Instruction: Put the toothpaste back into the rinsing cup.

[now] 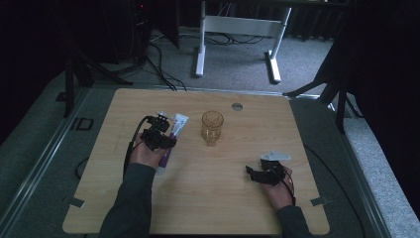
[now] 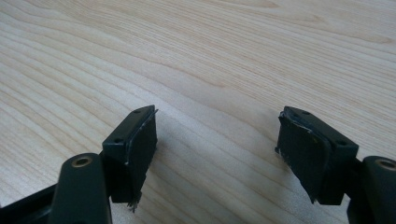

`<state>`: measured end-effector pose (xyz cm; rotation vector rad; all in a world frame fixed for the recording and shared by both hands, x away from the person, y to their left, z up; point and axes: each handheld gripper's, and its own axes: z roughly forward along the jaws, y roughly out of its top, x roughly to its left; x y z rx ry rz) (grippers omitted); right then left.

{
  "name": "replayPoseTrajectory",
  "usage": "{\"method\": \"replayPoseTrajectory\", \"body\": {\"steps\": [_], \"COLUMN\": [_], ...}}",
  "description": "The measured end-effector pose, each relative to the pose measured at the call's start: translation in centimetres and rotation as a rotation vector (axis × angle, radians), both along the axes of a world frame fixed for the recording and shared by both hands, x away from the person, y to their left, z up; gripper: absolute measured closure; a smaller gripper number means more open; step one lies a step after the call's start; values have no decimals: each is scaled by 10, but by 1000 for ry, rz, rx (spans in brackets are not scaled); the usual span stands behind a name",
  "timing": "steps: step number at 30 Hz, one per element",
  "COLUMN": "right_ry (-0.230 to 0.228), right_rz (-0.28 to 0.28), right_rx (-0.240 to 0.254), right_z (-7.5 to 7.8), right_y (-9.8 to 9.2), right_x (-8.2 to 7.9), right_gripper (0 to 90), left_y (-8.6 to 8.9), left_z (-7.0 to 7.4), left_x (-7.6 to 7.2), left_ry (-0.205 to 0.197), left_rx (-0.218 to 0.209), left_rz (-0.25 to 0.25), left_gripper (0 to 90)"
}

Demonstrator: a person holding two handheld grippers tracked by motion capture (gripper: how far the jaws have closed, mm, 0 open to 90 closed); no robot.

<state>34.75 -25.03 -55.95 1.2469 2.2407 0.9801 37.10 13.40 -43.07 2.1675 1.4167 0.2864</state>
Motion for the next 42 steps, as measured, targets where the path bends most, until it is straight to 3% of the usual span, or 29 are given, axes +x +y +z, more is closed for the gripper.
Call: {"method": "replayPoseTrajectory", "body": {"steps": [30, 42], "right_ry": [0, -1], "right_rz": [0, 1], "right_rx": [-1, -1], "right_z": [0, 0], "right_y": [0, 0], "right_x": [0, 0], "right_gripper": [282, 282], "left_y": [3, 3], "left_z": [9, 15], "left_x": [8, 9], "left_ry": [-69, -102], "left_rx": [-94, -110], "left_rz": [25, 29], "left_gripper": [739, 739]}}
